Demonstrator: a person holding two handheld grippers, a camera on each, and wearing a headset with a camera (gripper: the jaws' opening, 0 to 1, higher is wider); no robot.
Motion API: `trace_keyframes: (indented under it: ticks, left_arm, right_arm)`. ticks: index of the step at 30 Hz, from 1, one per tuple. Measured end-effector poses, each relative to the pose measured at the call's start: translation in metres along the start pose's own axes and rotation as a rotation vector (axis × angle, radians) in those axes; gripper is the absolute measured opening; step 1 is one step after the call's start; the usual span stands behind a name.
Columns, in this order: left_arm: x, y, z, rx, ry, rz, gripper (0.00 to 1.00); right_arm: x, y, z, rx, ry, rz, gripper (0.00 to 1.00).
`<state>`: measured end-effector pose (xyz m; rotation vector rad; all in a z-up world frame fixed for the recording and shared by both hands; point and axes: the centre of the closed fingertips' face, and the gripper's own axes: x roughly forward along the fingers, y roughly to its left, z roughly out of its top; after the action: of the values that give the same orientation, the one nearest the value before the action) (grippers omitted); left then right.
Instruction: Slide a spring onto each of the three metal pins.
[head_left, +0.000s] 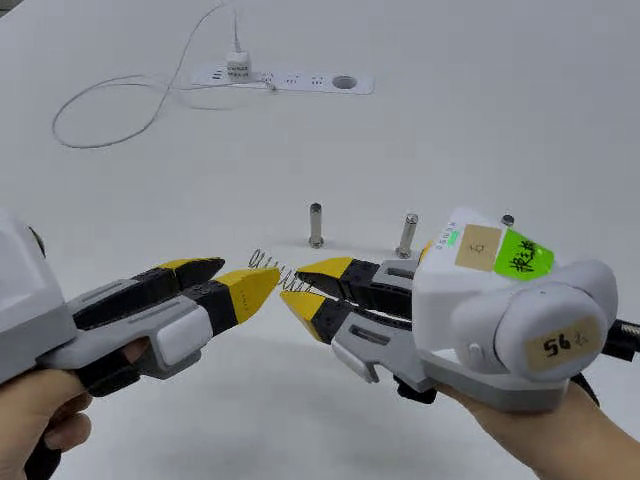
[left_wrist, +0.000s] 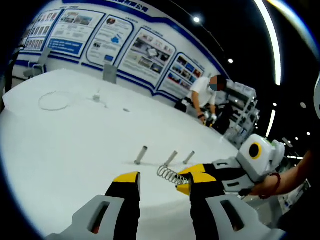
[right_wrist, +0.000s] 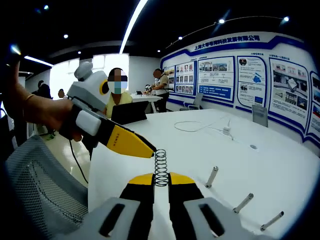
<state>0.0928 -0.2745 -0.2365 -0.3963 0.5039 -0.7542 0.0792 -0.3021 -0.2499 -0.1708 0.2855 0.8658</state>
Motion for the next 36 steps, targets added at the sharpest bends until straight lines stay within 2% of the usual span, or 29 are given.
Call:
trace_keyframes:
  ticks: [7,16,22,27,31,36]
  left_arm:
    - [0.001,-0.006,-0.001,-0.057,0.0,-0.029,0.32]
    - [0.001,-0.009,0.0,-0.152,-0.027,-0.059,0.24]
    - [0.002,-0.013,0.002,-0.192,-0.037,-0.081,0.19]
    - [0.002,-0.011,0.002,-0.196,-0.035,-0.073,0.15]
    - [0.002,-0.011,0.002,-0.224,-0.042,-0.079,0.14]
    - [0.001,-0.01,0.001,-0.226,-0.039,-0.071,0.14]
  right_arm:
    - [-0.001,0.004,0.004,0.027,-0.023,0.02,0.11]
    - [-0.004,0.007,0.008,0.065,-0.057,0.037,0.11]
    - [-0.004,0.009,0.01,0.061,-0.065,0.044,0.11]
    - [-0.005,0.009,0.011,0.058,-0.065,0.046,0.11]
    - [-0.005,0.01,0.011,0.061,-0.066,0.047,0.11]
    - [-0.004,0.01,0.01,0.065,-0.064,0.05,0.11]
